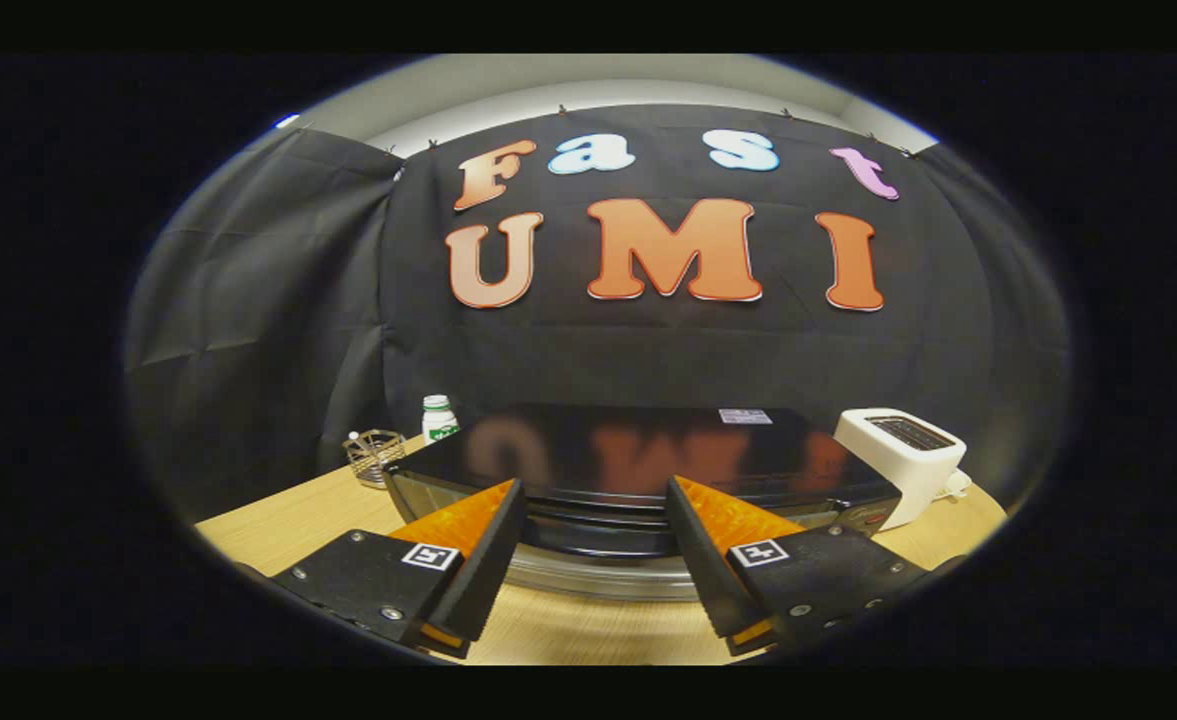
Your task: Open the toaster oven, put the food inside, and close the toaster oven door.
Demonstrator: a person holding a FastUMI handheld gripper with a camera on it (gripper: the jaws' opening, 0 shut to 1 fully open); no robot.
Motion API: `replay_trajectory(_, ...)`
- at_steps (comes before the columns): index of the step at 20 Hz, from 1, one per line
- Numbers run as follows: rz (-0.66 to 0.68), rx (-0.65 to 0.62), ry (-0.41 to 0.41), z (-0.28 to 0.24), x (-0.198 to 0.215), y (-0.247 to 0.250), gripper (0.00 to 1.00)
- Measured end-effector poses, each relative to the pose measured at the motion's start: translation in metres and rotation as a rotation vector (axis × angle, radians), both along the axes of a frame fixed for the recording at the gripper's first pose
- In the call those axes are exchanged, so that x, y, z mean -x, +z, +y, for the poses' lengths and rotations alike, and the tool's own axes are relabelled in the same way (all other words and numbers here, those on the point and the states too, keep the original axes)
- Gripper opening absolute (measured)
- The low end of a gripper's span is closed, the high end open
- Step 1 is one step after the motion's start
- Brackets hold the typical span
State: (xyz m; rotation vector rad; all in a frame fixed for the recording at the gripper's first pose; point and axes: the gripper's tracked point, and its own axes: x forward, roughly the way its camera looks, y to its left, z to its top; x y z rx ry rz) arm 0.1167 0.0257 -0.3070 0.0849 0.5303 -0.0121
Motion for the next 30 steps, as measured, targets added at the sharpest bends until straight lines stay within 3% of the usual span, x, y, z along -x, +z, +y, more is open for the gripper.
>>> replay_trajectory(3,-0.008,-0.001,0.030,0.005,0.020,0.007,0.75)
replay_trajectory(8,0.043,0.018,0.086,0.019,0.077,0.002,0.75)
replay_trajectory(14,0.210,-0.140,0.139,0.036,0.133,-0.036,0.75)
replay_trajectory(24,0.367,-0.240,0.110,0.037,0.169,-0.096,0.72)
replay_trajectory(30,0.371,-0.285,0.111,0.034,0.181,-0.078,0.71)
